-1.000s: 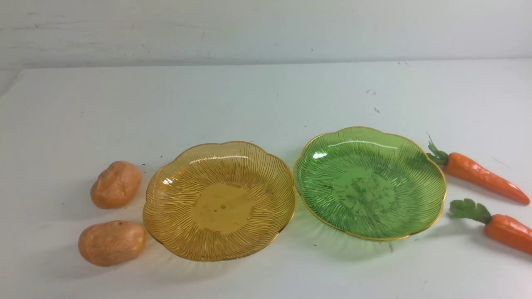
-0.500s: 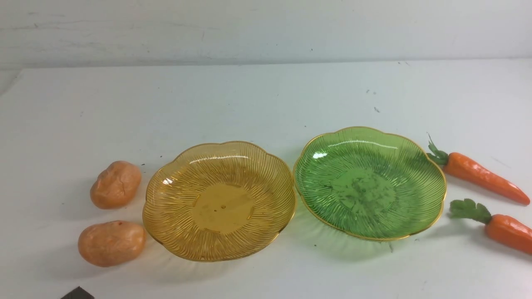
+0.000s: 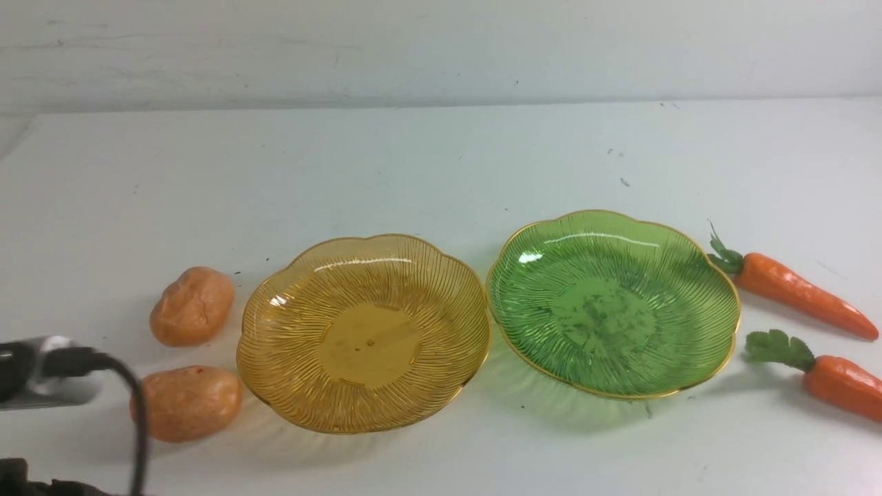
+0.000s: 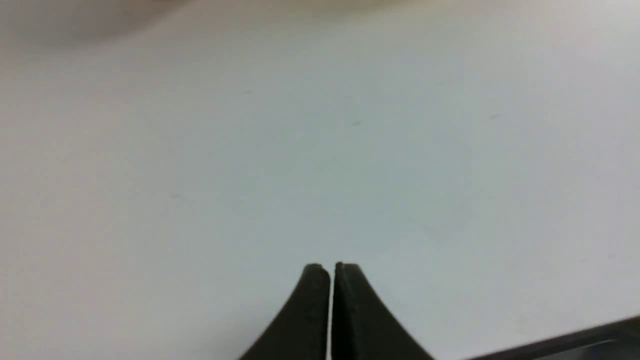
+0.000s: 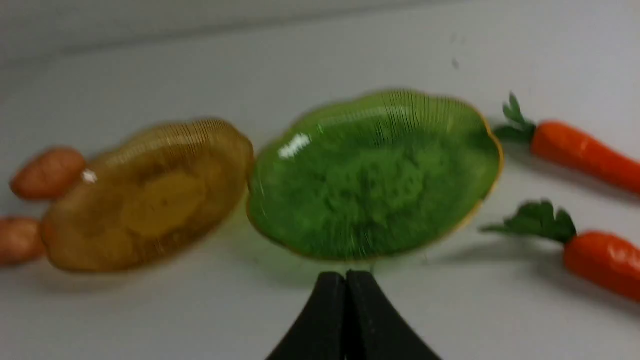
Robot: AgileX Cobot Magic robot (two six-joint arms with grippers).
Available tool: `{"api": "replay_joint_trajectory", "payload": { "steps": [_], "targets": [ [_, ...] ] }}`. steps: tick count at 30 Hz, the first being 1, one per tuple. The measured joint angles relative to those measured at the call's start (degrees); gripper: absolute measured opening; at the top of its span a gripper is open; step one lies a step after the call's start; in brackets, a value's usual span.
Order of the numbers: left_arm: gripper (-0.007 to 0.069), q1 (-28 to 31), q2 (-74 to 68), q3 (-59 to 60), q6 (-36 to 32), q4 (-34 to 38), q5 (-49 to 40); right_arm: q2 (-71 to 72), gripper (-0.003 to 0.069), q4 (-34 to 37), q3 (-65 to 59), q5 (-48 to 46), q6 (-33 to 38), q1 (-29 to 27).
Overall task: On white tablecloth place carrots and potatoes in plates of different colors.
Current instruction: 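Put the potatoes from the left side into the left plate with the left gripper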
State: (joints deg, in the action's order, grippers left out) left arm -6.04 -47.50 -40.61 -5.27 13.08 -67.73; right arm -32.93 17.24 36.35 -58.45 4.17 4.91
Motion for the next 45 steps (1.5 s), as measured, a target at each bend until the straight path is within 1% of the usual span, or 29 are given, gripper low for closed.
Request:
{"api": "replay_joint_trajectory", "payload": {
  "steps": [1, 3, 8, 12, 15, 18, 20, 23, 26, 30, 45],
  "targets": [
    [-0.0003, 0.0, -3.0, -2.0, -0.8, -3.1, -1.0, -3.7, -0.0014, -2.4, 0.2, -3.9, -0.1, 0.0],
    [-0.0003, 0.0, -7.3, -4.6, -1.5, -6.4, -0.9, -7.3, -0.0014, -5.1, 0.2, -7.2, -0.1, 0.0],
    [0.0004, 0.0, -12.1, -7.2, -1.9, -6.7, 1.2, -11.5, -0.0014, -7.2, 0.2, -8.6, -0.2, 0.0],
    [0.0049, 0.0, -15.8, -8.2, -4.2, -6.5, 5.3, -12.2, -0.0014, -7.4, 0.2, -8.2, -0.2, 0.0],
    [0.0126, 0.0, -20.0, -9.0, -7.1, -6.5, 8.2, -12.2, -0.0014, -7.4, 0.2, -7.2, -0.2, 0.0],
    [0.027, 0.0, -25.5, -9.9, -12.5, -6.5, 12.2, -12.2, -0.0014, -7.3, 0.3, -6.1, -0.2, 0.0],
    [0.0354, 0.0, -27.5, -10.2, -16.6, -6.5, 15.0, -12.2, -0.0014, -6.7, 0.3, -5.4, -0.2, 0.0],
    [0.0501, 0.0, -30.1, -10.3, -26.1, -7.3, 20.4, -12.2, -0.0014, -6.3, 0.3, -5.1, -0.2, 0.0],
    [0.0579, 0.0, -32.0, -10.3, -31.9, -8.7, 24.3, -12.2, -0.0014, -6.3, 0.3, -5.1, -0.2, 0.0],
    [0.0606, 0.0, -34.3, -10.3, -34.1, -9.1, 27.2, -12.2, -0.0014, -6.2, 0.3, -5.1, -0.2, 0.0],
    [0.0594, 0.0, -42.3, -10.3, -34.4, -10.5, 28.2, -12.2, -0.0014, -6.1, 0.3, -4.2, -0.2, 0.0]
  ]
}}
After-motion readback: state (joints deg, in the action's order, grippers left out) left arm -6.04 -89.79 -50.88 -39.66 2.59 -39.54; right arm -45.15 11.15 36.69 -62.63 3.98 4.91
